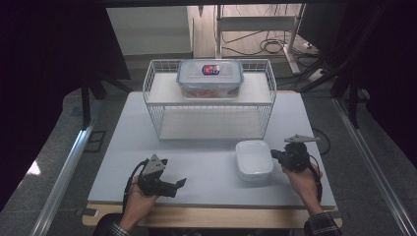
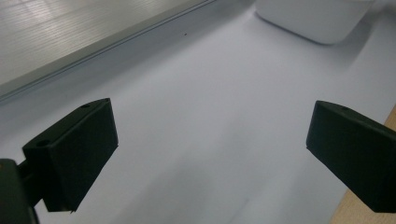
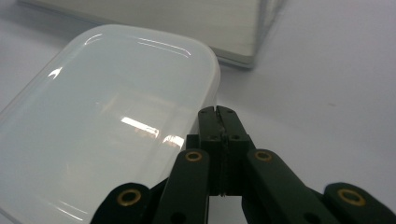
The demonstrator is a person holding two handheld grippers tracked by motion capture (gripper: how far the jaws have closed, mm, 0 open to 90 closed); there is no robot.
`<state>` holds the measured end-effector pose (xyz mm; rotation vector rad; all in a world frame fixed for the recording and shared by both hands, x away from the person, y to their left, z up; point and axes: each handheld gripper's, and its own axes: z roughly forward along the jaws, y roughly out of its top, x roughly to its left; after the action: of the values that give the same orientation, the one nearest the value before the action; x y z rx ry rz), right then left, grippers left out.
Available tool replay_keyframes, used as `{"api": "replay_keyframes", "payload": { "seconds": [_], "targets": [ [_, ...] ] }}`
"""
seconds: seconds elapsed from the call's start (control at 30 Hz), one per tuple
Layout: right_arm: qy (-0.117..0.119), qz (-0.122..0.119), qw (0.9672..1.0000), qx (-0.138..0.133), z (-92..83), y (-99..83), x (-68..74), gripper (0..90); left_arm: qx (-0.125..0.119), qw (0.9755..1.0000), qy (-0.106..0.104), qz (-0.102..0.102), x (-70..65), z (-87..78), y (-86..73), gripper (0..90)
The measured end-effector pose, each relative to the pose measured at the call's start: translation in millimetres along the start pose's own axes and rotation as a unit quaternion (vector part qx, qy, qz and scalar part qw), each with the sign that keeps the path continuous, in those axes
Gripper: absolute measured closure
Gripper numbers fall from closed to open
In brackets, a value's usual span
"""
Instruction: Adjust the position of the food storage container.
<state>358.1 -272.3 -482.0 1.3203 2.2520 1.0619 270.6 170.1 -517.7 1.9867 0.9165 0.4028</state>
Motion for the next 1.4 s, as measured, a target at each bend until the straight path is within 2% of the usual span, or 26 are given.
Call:
{"api": "replay_keyframes", "payload": {
  "seconds": [0.07, 0.1, 0.13, 0.2, 0.23, 0.27, 0.33, 0.43, 0.47, 0.67, 0.73, 0.77, 0.83, 0.93, 1.03, 1.17, 1.23, 1.4],
  "targets": [
    [0.017, -0.001, 0.9999, 0.000, 5.1, 2.0, 8.9, 89.6, 0.001, 1.0000, -0.001, 0.001, -0.4, 0.7, 0.4, 2.0],
    [0.037, -0.001, 0.9993, 0.002, 10.5, 3.8, 18.6, 89.6, 0.001, 1.0000, -0.002, 0.001, -0.8, 1.1, 0.6, 2.0],
    [0.037, -0.001, 0.9993, 0.002, 10.5, 3.8, 18.6, 89.6, 0.002, 1.0000, -0.003, 0.002, -1.0, 1.6, 0.9, 2.0],
    [0.068, -0.002, 0.9977, 0.004, 18.0, 5.3, 31.0, 89.6, 0.005, 1.0000, -0.003, 0.004, -2.1, 2.7, 1.3, 2.1],
    [0.074, -0.020, 0.9970, 0.007, 21.9, 6.8, 41.2, 89.6, 0.006, 1.0000, -0.002, 0.005, -2.2, 2.8, 1.3, 2.2],
    [0.074, -0.020, 0.9970, 0.007, 21.9, 6.8, 41.2, 89.6, 0.008, 1.0000, -0.003, 0.006, -2.6, 2.7, 1.2, 2.2],
    [0.056, -0.043, 0.9975, -0.004, 17.3, 9.0, 48.3, 89.6, 0.009, 0.9999, -0.002, 0.006, -2.4, 2.1, 1.0, 2.2],
    [0.049, -0.050, 0.9974, -0.017, 0.6, 6.8, 49.4, 89.6, 0.007, 1.0000, -0.001, 0.003, -1.3, 1.5, 0.8, 2.5],
    [0.049, -0.050, 0.9974, -0.017, 0.6, 6.8, 49.4, 89.6, 0.008, 1.0000, -0.001, 0.003, -1.0, 1.4, 0.7, 2.5],
    [0.082, -0.056, 0.9950, -0.014, -23.8, -11.6, 63.7, 89.6, 0.017, 0.9999, 0.002, 0.000, 1.0, 2.1, 0.5, 2.7],
    [0.097, -0.060, 0.9933, -0.016, -30.3, -15.7, 71.9, 89.5, 0.020, 0.9998, 0.005, 0.000, 2.2, 2.2, 0.8, 2.9],
    [0.112, -0.065, 0.9915, -0.012, -33.2, -19.6, 80.5, 89.5, 0.020, 0.9998, 0.005, -0.002, 2.8, 2.4, 1.1, 3.2],
    [0.120, -0.067, 0.9905, -0.007, -32.7, -21.9, 84.8, 89.5, 0.020, 0.9998, 0.006, -0.005, 4.5, 2.9, 2.5, 3.4],
    [0.134, -0.082, 0.9873, 0.025, -23.4, -28.9, 95.7, 89.5, 0.016, 0.9998, 0.006, -0.012, 8.5, 4.1, 6.5, 3.9],
    [0.137, -0.088, 0.9859, 0.039, -14.4, -30.7, 97.1, 89.5, 0.018, 0.9996, 0.006, -0.018, 14.1, 6.3, 12.2, 4.0],
    [0.129, -0.081, 0.9876, 0.039, -13.4, -29.3, 91.5, 89.6, 0.014, 0.9994, -0.005, -0.032, 21.4, 10.4, 19.4, 4.7],
    [0.123, -0.072, 0.9891, 0.035, -12.7, -28.1, 85.5, 89.6, 0.013, 0.9993, -0.002, -0.036, 23.4, 13.0, 22.8, 6.4],
    [0.106, -0.061, 0.9921, 0.029, -9.8, -23.9, 75.4, 89.5, 0.013, 0.9996, 0.012, -0.022, 27.5, 23.6, 31.9, 13.6]
  ]
}}
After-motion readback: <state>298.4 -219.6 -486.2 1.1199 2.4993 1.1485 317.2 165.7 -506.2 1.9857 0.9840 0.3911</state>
